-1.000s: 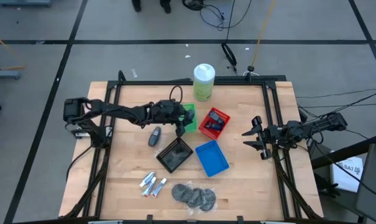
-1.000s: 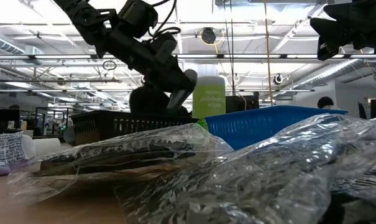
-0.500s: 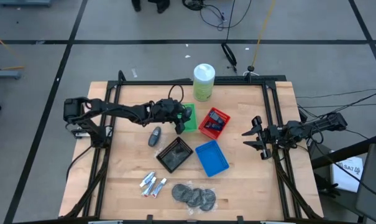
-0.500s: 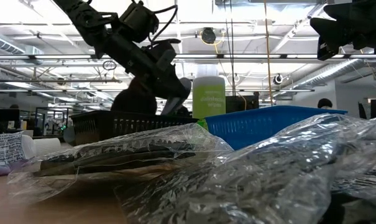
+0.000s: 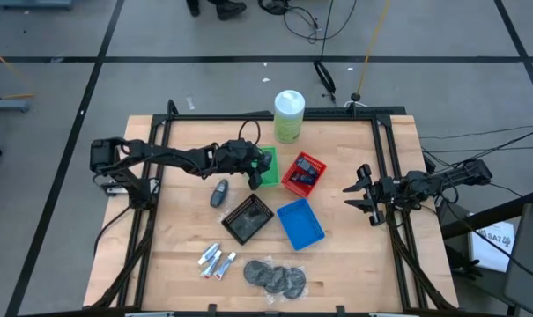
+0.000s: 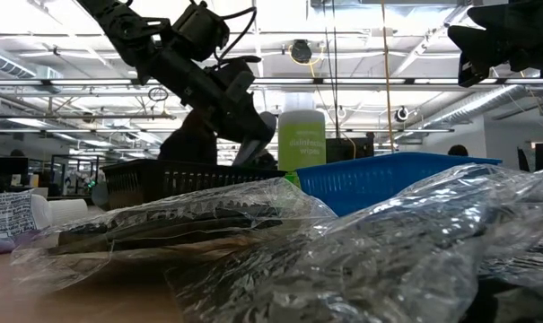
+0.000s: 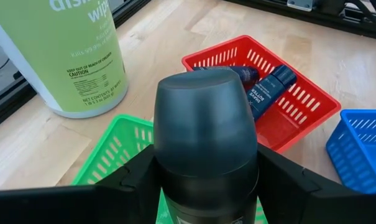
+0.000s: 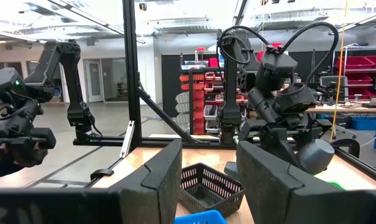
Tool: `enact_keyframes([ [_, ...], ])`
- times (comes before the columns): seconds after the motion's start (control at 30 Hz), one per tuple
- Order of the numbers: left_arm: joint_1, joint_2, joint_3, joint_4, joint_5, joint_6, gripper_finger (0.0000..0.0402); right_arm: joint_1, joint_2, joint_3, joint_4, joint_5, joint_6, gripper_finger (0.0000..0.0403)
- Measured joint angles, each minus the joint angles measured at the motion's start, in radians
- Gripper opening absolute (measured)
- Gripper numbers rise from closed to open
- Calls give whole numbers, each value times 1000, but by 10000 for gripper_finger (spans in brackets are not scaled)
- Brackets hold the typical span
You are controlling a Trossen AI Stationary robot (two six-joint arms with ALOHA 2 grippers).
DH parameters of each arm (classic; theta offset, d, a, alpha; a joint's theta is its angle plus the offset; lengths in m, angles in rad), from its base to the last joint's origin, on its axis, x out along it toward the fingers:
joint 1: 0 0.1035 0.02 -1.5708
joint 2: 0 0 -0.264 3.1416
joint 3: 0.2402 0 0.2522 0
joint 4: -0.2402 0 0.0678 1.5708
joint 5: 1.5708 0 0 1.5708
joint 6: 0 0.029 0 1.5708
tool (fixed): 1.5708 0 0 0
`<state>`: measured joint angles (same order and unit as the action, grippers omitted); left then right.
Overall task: Pick & Place Travel size toiletries
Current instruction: Put the left black deodorant into the green bin, then put the black deodorant into the green bin
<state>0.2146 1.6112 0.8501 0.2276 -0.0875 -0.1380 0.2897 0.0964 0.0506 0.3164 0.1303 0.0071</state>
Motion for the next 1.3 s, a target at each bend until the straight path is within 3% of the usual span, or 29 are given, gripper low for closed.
enact_keyframes([
  [0.3, 0, 0, 0, 2, -1, 0, 219, 0, 0, 0, 0, 0, 0, 142],
  [0.57, 1, 0, 0, 0, -26, -23, 202, 0, 0, 0, 0, 0, 0, 142],
  [0.97, 15, 0, -1, -31, -28, -49, 280, 0, 0, 0, 0, 0, 0, 142],
  [1.3, 15, 0, -1, -30, -53, -42, 293, 0, 0, 0, 0, 0, 0, 141],
])
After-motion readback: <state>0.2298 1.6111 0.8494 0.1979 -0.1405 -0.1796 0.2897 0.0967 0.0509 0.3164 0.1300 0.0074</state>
